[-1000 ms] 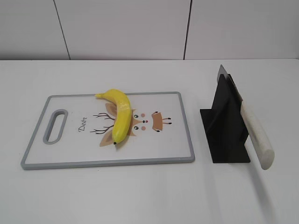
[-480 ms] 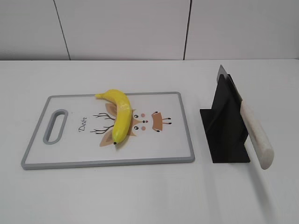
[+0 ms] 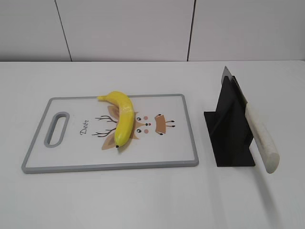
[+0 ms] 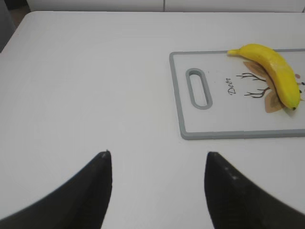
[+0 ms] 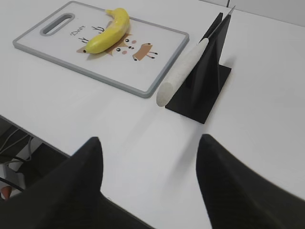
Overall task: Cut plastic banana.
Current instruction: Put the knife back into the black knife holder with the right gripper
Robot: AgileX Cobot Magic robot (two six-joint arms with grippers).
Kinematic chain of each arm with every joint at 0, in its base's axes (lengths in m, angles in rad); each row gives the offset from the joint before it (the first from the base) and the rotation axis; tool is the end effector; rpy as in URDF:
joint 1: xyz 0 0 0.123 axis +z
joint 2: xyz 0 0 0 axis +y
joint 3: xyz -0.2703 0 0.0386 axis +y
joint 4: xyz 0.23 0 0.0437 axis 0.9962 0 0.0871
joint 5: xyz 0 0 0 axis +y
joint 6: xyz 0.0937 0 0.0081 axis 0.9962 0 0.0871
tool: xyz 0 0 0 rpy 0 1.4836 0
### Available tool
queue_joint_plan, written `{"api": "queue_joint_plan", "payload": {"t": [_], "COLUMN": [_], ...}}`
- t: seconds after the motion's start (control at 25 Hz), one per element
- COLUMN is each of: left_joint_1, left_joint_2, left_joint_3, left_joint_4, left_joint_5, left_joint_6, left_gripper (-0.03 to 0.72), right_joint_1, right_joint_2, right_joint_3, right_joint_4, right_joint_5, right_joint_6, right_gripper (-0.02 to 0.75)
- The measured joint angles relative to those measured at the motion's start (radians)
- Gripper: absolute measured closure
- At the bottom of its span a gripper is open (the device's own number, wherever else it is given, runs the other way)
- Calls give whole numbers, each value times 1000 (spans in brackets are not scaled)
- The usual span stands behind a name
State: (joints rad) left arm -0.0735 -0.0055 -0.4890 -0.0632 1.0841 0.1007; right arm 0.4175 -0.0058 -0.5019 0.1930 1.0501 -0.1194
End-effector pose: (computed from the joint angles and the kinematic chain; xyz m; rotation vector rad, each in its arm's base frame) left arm -0.0069 -0.0048 0.2625 0.1838 2.0639 -0.0593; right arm -0.0129 0.0114 0.2699 -0.5484 1.9611 0.4183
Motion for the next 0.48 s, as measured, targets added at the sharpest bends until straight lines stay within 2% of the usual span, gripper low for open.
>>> {"api": "queue_joint_plan", "payload": {"t": [0.16,0.48], "left_joint_1": [44,48], "left_joint_2": [0,0], "left_joint_3": [0,0], "left_joint_4": [0,0], "left_joint_5": [0,0], "left_joint_6": [0,0], "left_gripper": [108,108], "right_joint_1": [0,-5], "right_joint_2": [0,0], "right_joint_3": [0,2], "right_joint_4": [1,1], "right_joint_5": [0,-1], "right_joint_6": [0,0], "right_gripper": [262,262]}}
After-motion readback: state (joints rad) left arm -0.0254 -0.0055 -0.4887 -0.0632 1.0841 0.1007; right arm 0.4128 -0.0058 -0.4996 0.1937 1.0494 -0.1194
